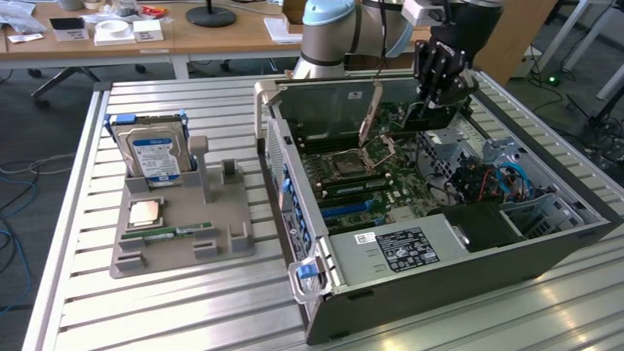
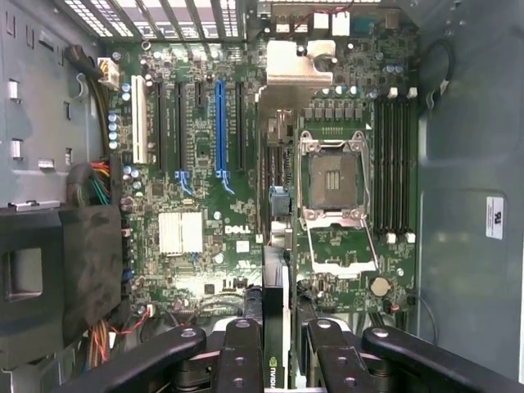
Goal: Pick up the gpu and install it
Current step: 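Insert the gpu into the slot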
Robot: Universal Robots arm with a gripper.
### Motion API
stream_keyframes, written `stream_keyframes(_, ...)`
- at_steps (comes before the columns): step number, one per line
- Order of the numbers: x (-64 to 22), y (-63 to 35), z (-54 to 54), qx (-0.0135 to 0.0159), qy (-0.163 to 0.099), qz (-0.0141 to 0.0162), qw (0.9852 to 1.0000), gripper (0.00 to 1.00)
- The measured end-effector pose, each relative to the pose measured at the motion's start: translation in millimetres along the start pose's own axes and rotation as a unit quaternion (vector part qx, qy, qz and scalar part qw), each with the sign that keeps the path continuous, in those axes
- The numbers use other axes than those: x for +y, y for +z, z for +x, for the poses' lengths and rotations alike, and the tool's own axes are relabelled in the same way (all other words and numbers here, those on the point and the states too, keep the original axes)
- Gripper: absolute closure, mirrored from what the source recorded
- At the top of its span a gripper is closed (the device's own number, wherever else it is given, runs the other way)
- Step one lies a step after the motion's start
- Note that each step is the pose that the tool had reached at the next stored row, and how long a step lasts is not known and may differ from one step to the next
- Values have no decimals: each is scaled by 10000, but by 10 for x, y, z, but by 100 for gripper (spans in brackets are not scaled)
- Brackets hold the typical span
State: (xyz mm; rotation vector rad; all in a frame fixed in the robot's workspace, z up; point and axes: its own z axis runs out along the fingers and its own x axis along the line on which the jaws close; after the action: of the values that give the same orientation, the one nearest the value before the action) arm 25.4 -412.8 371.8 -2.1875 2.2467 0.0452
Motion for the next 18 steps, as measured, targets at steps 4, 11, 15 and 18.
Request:
stream_keyframes(4, 31, 12, 2, 1, -21, 4, 10000, 74)
stream_keyframes(11, 31, 20, 2, -1, -23, 4, 10000, 74)
stream_keyframes(15, 32, 34, 2, 0, -23, 4, 10000, 74)
stream_keyframes(18, 33, 47, 2, 0, -23, 4, 10000, 74)
